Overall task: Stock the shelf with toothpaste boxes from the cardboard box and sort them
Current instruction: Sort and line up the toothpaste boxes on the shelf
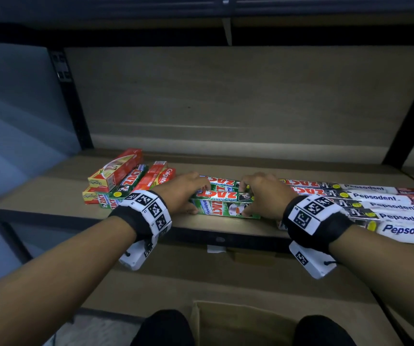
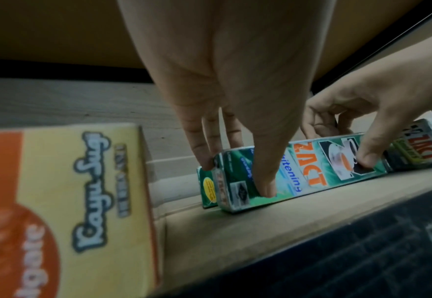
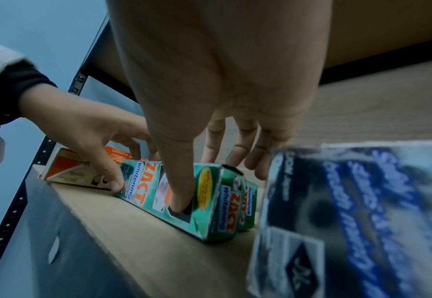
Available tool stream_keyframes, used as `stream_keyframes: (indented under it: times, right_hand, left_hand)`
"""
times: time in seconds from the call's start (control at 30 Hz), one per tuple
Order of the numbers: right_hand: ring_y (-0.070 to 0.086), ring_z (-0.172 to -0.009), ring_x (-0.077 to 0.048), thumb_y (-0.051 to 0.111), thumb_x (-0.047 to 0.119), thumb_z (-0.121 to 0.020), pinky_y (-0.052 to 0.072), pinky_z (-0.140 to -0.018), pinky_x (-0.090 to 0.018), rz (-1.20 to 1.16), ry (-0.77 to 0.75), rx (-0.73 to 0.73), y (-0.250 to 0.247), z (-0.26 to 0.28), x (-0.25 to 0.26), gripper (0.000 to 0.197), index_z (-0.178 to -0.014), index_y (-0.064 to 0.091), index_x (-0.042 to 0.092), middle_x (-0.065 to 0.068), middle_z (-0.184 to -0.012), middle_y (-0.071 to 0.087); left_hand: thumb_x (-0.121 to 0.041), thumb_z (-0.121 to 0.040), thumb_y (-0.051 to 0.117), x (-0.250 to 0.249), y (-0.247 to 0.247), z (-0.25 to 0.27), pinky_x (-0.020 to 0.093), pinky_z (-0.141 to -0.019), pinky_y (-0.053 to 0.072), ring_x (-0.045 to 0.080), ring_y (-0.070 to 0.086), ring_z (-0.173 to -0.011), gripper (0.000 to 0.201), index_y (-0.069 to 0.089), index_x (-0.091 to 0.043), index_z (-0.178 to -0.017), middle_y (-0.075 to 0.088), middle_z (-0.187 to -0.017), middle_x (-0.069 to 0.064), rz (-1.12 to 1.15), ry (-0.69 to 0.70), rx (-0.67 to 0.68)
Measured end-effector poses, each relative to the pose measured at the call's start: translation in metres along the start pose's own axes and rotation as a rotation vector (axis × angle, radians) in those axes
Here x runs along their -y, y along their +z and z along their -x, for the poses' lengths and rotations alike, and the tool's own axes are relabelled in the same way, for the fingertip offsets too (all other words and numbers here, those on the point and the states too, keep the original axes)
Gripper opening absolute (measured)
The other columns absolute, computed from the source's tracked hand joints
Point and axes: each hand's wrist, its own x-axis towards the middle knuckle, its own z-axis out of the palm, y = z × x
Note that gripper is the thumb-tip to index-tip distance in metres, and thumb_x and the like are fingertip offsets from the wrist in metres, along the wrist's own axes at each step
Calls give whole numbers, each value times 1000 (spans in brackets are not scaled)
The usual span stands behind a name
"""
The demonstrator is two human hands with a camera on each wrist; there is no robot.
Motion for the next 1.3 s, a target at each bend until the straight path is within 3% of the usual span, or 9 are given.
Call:
stream_keyframes:
  times: [0.1,0.17,0.3,0.43,0.57,0.67,0.83,1.03,1.3]
  right_hand:
    - [42,-117,-24,87,32,-69,39,-80,-32,22,3,-11,3,-3,-1,51,-107,53,30,-2,-119,49]
    - [40,-120,-25,87,31,-69,40,-82,-35,22,15,33,2,-6,-1,54,-109,51,32,-3,-122,47]
    - [41,-124,-28,89,34,-66,43,-93,-40,88,12,99,-6,-13,0,76,-129,46,36,-5,-131,44]
    - [45,-122,-27,88,35,-66,46,-98,-41,157,24,230,-11,-20,1,93,-144,37,36,-5,-135,44]
    - [53,-116,-25,86,27,-71,46,-98,-37,117,17,308,-16,-26,-3,90,-146,36,33,-4,-135,51]
    - [54,-110,-20,86,22,-71,47,-95,-33,94,2,321,-20,-32,-9,86,-143,40,34,1,-132,55]
    - [58,-111,-21,85,19,-71,50,-96,-35,86,10,324,-23,-43,-15,82,-140,45,37,6,-132,58]
    - [55,-121,-21,87,14,-70,45,-96,-29,103,13,363,-27,-52,-23,89,-146,43,33,6,-141,53]
    - [58,-117,-23,79,4,-76,51,-94,-34,166,61,384,-28,-51,-32,87,-148,40,32,0,-140,54]
  left_hand:
    - [-28,-79,80,0,1,-4,38,-100,43,19,41,-121,66,43,-30,-133,41,-131,-2,-59,0,-60]
    - [-32,-79,79,0,1,-8,40,-105,41,20,36,-128,76,36,-30,-142,36,-138,-1,-83,-34,-42]
    - [-36,-78,80,4,1,-16,48,-115,32,26,26,-142,99,16,-32,-154,19,-155,2,-90,-93,90]
    - [-47,-79,77,6,-3,-25,41,-118,27,30,23,-147,106,7,-34,-157,8,-164,7,-76,-146,225]
    - [-50,-81,74,10,-2,-33,39,-115,32,31,32,-141,101,9,-37,-157,21,-158,10,-59,-175,254]
    - [-46,-81,75,14,0,-38,30,-101,41,27,48,-125,96,15,-40,-155,35,-145,8,-38,-183,215]
    - [-45,-77,79,18,1,-45,37,-101,46,26,53,-117,93,24,-44,-152,42,-136,8,-34,-187,191]
    - [-43,-76,81,14,1,-57,26,-89,41,24,55,-117,92,30,-35,-152,51,-136,7,-86,-144,151]
    - [-42,-79,78,-3,3,-69,25,-83,35,26,53,-118,90,29,-33,-154,44,-136,9,-113,-128,144]
